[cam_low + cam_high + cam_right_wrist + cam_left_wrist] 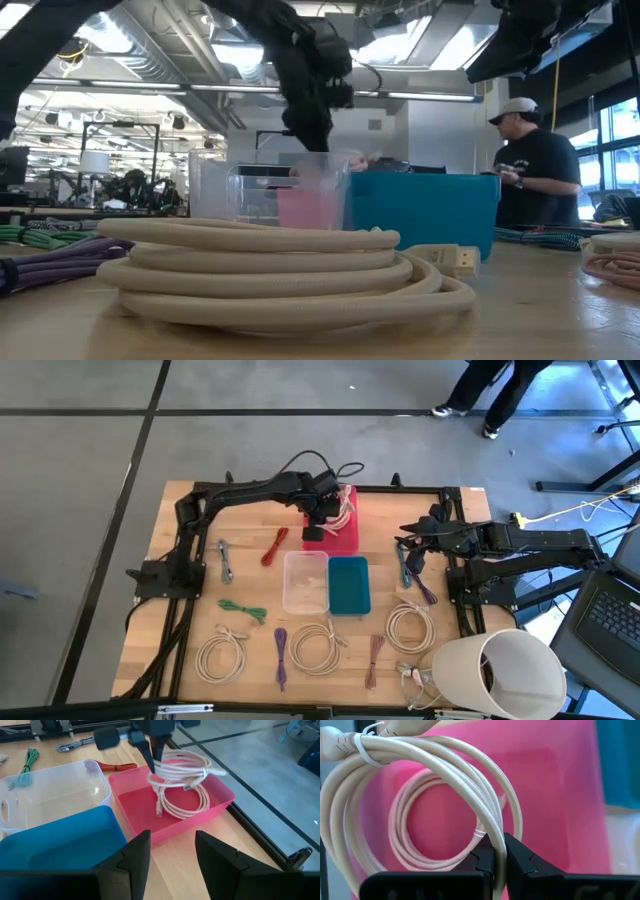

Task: Pick & Place USB Port
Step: Put the brown HDMI cable into the pink bin

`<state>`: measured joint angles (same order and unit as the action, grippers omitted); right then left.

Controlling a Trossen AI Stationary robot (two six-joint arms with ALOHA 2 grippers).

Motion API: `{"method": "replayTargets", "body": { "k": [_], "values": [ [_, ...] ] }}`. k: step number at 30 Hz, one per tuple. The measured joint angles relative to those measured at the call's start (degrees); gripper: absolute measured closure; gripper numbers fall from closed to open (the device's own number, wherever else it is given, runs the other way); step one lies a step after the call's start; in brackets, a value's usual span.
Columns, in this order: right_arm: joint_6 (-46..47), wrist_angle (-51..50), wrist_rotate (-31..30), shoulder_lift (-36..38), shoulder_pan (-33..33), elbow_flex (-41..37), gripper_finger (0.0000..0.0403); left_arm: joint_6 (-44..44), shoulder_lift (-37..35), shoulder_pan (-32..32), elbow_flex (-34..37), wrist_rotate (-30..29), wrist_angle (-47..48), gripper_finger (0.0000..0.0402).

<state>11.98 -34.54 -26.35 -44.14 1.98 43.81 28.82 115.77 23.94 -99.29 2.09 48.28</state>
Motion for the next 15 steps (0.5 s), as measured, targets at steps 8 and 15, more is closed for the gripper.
{"method": "replayTargets", "body": {
  "k": [8, 15],
  "values": [
    [1.05, -0.02, 0.0, 0.0, 0.0, 0.0, 0.0244, 0.5, 4.54, 0.97, 0.0, -0.51, -1.28, 0.039],
    [1.05, -0.01, 0.0, 0.0, 0.01, 0.0, 0.0244, 0.57, 7.61, 2.4, 0.0, -1.11, -2.59, 0.039]
  ]
}}
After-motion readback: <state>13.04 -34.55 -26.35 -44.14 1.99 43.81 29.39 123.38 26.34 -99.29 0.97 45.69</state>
